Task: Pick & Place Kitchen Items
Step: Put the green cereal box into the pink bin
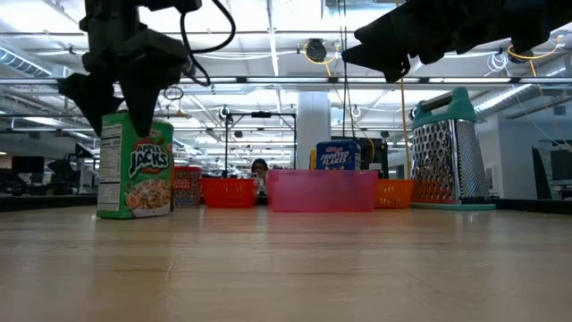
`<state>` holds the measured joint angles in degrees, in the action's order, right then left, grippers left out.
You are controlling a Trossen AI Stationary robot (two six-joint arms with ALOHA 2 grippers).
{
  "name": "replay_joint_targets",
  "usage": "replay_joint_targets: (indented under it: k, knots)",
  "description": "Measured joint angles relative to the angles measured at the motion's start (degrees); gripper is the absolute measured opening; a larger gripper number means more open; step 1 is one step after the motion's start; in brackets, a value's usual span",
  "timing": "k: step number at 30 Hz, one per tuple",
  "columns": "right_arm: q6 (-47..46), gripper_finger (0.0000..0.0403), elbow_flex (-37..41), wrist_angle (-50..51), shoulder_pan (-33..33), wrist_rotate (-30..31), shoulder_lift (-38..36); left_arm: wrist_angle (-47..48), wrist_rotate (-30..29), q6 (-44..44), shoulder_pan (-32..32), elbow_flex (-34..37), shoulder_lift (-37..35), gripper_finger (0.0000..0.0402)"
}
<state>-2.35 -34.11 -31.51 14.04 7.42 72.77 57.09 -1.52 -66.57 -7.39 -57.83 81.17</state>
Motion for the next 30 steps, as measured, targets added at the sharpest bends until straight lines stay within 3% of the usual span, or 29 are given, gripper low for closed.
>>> replay_joint_targets:
  k: [19, 24, 30]
  knots:
    - [0.0, 0.0212, 0.0, 0.0, 0.0, 0.0, 0.0, -0.4, -3.1, 0.1, -0.7, 1.3, 0.0, 0.0130]
    - [0.0, 0.0212, 0.0, 0.1, 0.0, 0.0, 0.0, -0.4, -1.8, 1.5, -0.7, 1.3, 0.0, 0.0106]
    - [0.0, 0.0212, 0.0, 0.1, 0.0, 0.0, 0.0, -0.3, 1.5, 5.5, -0.7, -0.6, 0.0, 0.0104]
